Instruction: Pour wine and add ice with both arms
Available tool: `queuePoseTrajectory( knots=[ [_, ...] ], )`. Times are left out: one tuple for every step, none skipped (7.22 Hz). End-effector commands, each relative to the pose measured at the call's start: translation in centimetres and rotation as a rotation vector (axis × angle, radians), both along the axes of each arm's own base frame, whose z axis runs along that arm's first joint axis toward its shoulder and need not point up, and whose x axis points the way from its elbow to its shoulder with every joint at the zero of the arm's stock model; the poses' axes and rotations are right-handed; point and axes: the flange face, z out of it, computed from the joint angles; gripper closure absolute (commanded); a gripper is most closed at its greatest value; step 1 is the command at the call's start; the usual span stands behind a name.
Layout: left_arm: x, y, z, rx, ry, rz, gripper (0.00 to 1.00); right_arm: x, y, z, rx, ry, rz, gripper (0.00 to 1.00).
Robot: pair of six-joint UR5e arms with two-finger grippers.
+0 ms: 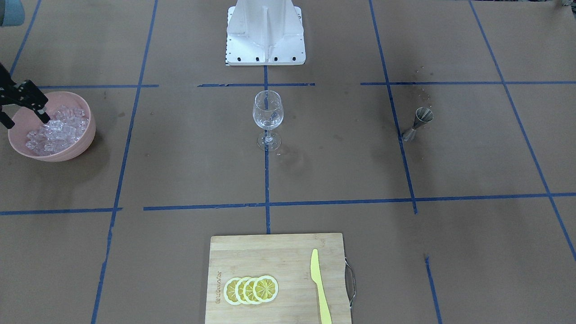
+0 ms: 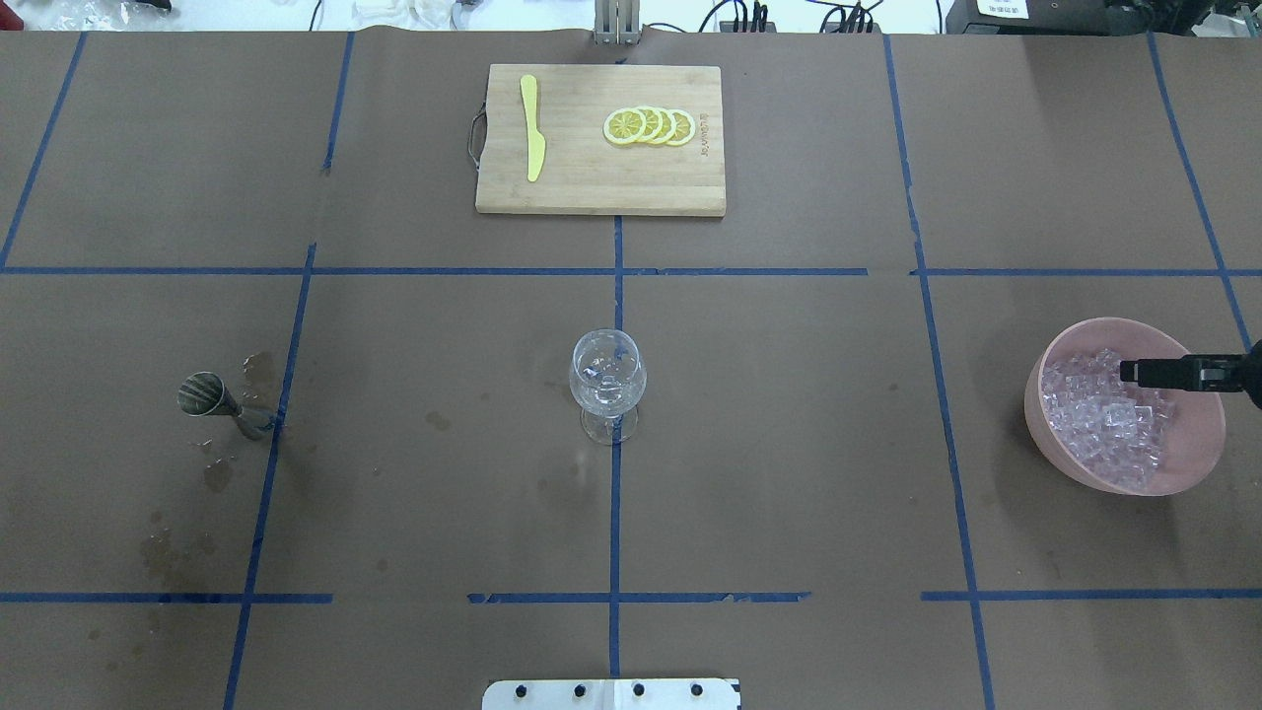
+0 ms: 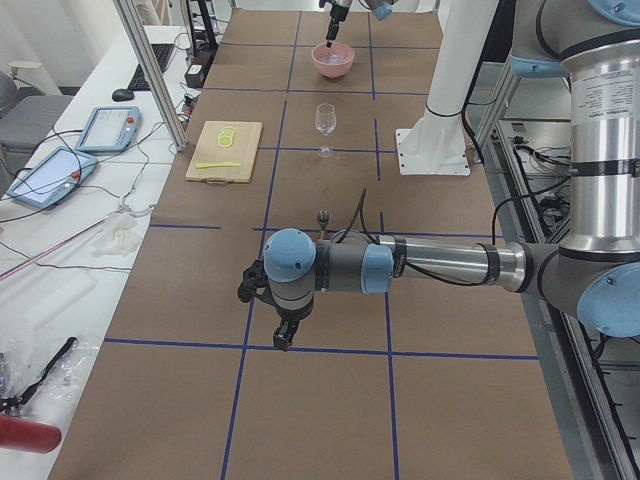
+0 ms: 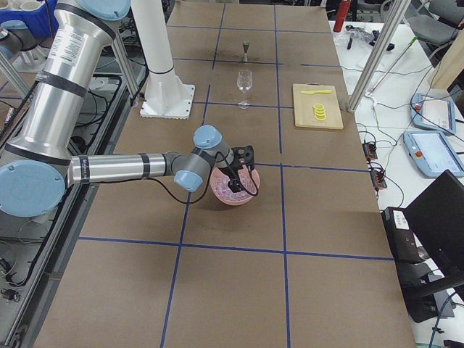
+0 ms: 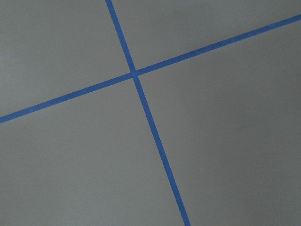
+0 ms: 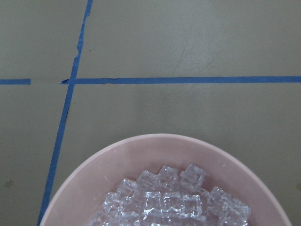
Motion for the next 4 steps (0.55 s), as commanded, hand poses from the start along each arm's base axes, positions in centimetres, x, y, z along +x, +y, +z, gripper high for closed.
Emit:
queuePoseTrajectory(
  knots=[
    [0.0,-0.1,0.2,0.016,-0.001,0.001,0.00,-2.7,1.6,0.5,0.010,0.036,-0.017,0.19],
    [0.0,-0.1,0.2,0.021,-0.001,0.000,0.00,-3.1,1.9,0.6,0.014,0.043,-0.022,0.23],
    [0.0,-0.1,0.3,0.021,-0.001,0.000,0.00,-3.7,2.1,0.7,0.019,0.053,-0.030,0.30],
    [0.0,-0.1,0.4,0.019,-0.001,0.000,0.00,-4.0,2.3,0.8,0.016,0.065,-0.034,0.34]
  ],
)
